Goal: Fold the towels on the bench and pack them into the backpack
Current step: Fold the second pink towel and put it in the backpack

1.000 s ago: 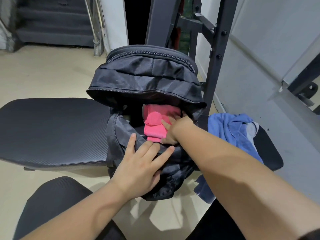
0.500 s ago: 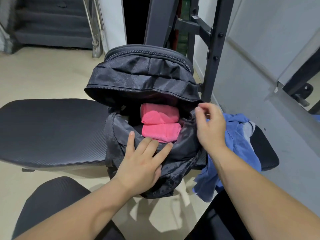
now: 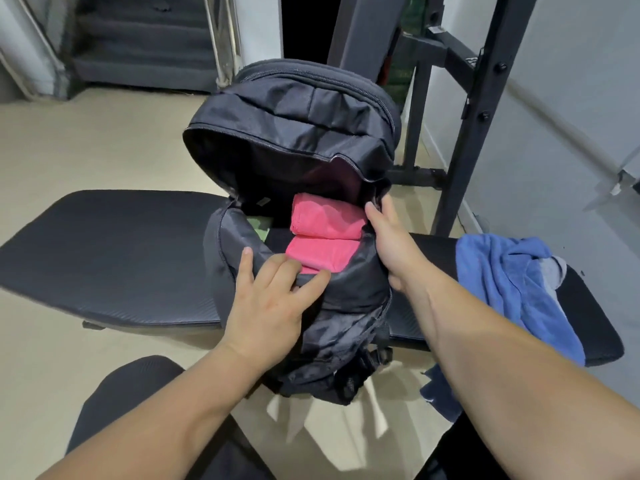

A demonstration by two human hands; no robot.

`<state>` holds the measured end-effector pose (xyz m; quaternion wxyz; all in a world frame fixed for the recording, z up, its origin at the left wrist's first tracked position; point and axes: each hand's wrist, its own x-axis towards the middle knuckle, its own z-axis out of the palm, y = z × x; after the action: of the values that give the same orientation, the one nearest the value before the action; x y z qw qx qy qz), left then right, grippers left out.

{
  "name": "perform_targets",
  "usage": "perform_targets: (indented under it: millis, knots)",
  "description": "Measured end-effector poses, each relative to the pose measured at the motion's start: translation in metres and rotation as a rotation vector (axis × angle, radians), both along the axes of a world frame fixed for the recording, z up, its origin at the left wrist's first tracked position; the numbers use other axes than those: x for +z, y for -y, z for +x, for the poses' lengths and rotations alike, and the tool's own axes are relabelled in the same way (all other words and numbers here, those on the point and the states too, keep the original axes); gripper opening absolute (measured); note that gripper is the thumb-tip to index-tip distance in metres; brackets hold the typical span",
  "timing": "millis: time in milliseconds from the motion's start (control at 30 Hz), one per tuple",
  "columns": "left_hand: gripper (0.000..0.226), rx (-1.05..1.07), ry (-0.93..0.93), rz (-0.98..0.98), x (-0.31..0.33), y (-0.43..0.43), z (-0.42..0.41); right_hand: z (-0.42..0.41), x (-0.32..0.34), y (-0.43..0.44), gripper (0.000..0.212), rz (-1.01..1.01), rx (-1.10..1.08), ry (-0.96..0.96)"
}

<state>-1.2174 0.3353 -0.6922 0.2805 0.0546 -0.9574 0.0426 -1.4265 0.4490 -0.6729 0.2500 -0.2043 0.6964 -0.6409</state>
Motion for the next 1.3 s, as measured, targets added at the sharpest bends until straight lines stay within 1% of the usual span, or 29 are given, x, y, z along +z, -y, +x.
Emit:
perform_targets:
  millis: [167,233,333,400,467,533,633,733,800,900,1067,1167,1233,1300]
  knots:
    - [0.056,0.152,-0.015,0.106,0.006,0.055,0.019,0.019,0.002,0.068,0.066,-0.012,0.071,0.014]
    - [0.050,0.205,-0.014,0.141,0.009,0.073,0.029,0.028,0.005,0.096,0.066,-0.017,0.074,0.021]
    - [0.045,0.278,-0.006,0.169,0.019,0.105,0.044,0.044,0.008,0.139,0.075,-0.007,0.067,0.053]
    - [0.044,0.347,0.012,0.176,0.024,0.130,0.055,0.059,0.010,0.168,0.074,-0.003,0.093,0.047]
    - [0.042,0.425,0.056,0.186,0.029,0.155,0.066,0.072,0.009,0.192,0.070,-0.009,0.137,-0.017]
    - [0.042,0.534,0.146,0.206,0.036,0.172,0.072,0.080,0.008,0.211,0.067,0.000,0.193,-0.072]
    - [0.043,0.648,0.268,0.215,0.043,0.184,0.074,0.088,0.008,0.232,0.066,0.026,0.288,-0.064]
    - [0.047,0.684,0.277,0.232,0.042,0.185,0.072,0.091,0.009,0.240,0.066,0.046,0.309,-0.049]
    - [0.049,0.676,0.245,0.248,0.043,0.180,0.069,0.087,0.009,0.234,0.064,0.067,0.300,-0.078]
    - [0.048,0.608,0.167,0.260,0.048,0.161,0.060,0.074,0.006,0.209,0.064,0.135,0.273,-0.139]
    - [0.042,0.462,0.079,0.228,0.054,0.111,0.017,0.041,-0.007,0.129,0.067,0.331,0.182,-0.364]
    - [0.041,0.351,0.099,0.201,0.047,0.068,-0.020,0.012,-0.020,0.065,0.066,0.553,0.080,-0.515]
    - [0.045,0.271,0.172,0.183,0.038,0.037,-0.044,-0.007,-0.026,0.019,0.066,0.768,-0.009,-0.618]
    - [0.050,0.186,0.281,0.181,0.027,0.002,-0.067,-0.024,-0.034,-0.031,0.068,0.977,-0.105,-0.645]
